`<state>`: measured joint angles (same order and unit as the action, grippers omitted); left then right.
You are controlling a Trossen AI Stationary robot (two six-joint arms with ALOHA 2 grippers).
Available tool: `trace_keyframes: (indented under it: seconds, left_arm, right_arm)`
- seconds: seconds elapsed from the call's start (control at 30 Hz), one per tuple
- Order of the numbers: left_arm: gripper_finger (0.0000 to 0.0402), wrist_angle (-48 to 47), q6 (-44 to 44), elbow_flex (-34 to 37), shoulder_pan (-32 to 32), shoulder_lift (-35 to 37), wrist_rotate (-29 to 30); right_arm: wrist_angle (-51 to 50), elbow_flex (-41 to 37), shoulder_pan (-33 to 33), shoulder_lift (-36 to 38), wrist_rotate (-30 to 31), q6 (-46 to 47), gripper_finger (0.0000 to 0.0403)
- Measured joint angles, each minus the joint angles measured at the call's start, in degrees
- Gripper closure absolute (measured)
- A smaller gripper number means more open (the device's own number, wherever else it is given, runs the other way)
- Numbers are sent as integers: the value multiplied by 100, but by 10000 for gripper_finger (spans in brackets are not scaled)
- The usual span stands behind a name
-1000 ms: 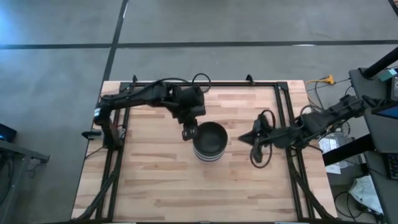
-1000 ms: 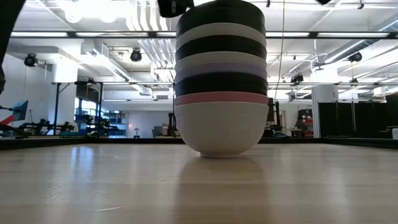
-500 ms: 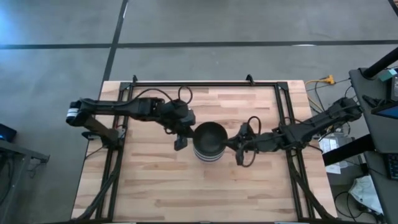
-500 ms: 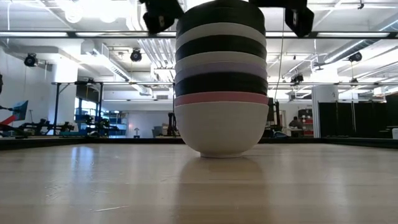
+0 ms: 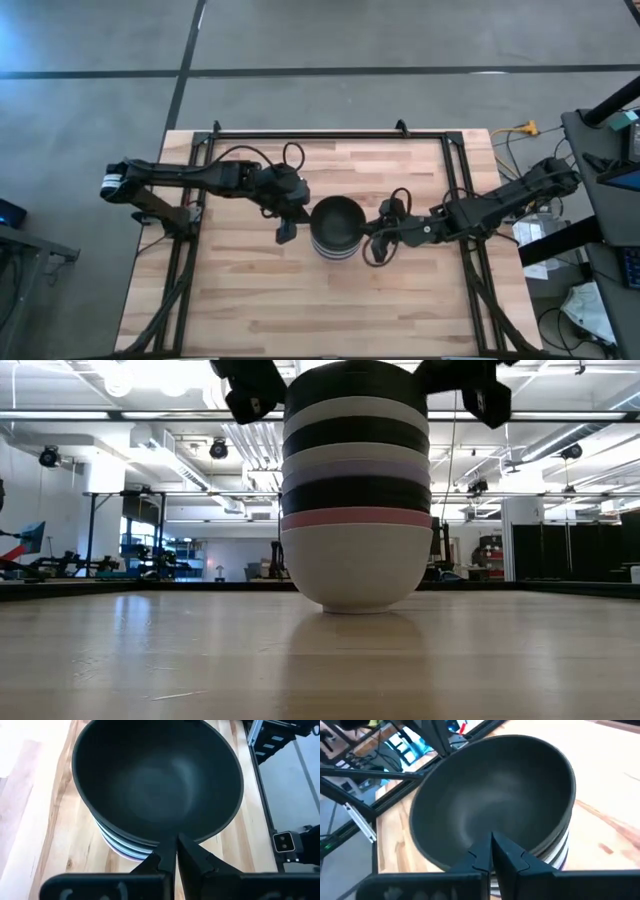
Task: Nest bowls inside each other
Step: Stack the black bowl on the black bowl, then return to Home Position
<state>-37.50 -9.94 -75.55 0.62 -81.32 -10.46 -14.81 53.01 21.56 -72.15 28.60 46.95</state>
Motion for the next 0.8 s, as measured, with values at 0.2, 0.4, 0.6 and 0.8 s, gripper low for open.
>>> trace_keyframes:
  seconds: [0.2,0.4,0.6,0.8]
  left_arm:
    - [401,-19,31,2,11,54,2]
    - [401,307,29,-6,11,536,2]
    - [401,2108,47,92,11,1212,-26]
    - [401,3570,545,64,67,1696,-83]
  right_arm:
    - [-160,372,-18,6,13,-268,394]
    - [135,795,-35,-4,22,-781,394]
    - [3061,825,-344,-289,-1140,-2133,394]
    - [4964,1286,-1103,-486,-2177,-3362,394]
